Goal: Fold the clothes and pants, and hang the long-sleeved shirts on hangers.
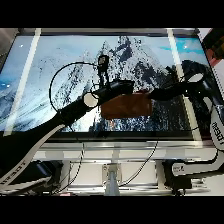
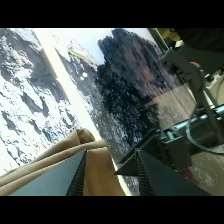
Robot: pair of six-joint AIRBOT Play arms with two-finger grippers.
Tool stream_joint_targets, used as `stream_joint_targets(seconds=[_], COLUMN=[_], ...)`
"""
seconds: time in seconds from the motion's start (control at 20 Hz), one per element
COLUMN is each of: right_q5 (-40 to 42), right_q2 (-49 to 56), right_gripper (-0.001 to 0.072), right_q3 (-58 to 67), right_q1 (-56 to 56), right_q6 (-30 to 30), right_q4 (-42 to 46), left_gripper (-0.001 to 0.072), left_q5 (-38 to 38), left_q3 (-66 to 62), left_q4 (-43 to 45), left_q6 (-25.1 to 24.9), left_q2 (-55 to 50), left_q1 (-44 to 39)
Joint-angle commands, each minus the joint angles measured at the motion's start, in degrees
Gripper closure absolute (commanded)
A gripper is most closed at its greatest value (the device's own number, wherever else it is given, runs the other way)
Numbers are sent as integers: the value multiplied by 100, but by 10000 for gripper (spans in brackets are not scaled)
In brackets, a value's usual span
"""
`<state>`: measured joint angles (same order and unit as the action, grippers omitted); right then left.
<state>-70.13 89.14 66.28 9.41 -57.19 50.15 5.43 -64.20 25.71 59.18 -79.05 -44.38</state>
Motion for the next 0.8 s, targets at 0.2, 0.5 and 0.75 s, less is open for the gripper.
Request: stream_joint_targets(seconds=[0.2, 0.5, 0.75], right_q5=[385, 372, -564], right_q2=[479, 686, 1207], right_gripper=[44, 33, 33], right_q3=[-9, -9, -15], right_q1=[-155, -162, -313], right_q6=[-212, -623, -599], right_q4=[192, 160, -1047], left_gripper=[339, 339, 339], left_q5=[0, -2, 0], left_q3=[4, 4, 4], left_q4=[192, 686, 686], left_q6=[-2, 0, 0], left_q2=[-13, -13, -13], left_q1=[4, 4, 2])
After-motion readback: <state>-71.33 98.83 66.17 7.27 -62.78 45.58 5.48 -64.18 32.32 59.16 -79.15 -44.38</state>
